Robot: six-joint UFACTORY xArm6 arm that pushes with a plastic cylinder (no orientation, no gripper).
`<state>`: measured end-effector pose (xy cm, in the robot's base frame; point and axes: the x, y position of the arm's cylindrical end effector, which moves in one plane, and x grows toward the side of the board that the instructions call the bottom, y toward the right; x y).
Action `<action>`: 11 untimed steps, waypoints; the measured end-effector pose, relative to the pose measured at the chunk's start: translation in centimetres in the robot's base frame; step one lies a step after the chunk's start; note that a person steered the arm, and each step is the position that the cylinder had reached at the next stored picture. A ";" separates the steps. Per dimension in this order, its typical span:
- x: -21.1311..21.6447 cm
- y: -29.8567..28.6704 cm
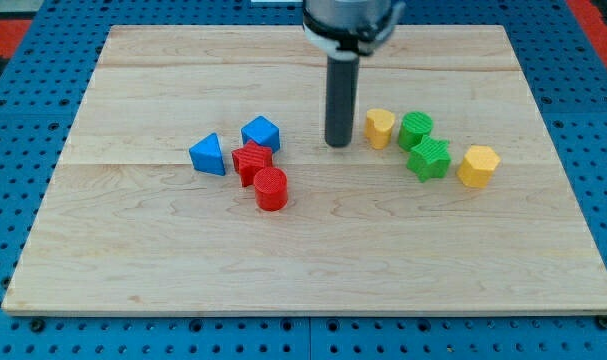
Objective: Push blue blocks towards the to the bottom left of the board
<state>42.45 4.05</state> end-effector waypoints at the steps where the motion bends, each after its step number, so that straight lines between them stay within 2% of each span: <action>1: 0.5 -2.5; 3: 0.3 -2.8; 4: -3.4 -4.7; 5: -0.8 -9.9; 6: -0.9 -13.6; 7: -2.3 -12.8; 8: 0.1 -16.1; 9: 0.6 -22.4; 10: 1.0 -24.7; 11: 3.9 -25.7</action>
<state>46.33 -21.66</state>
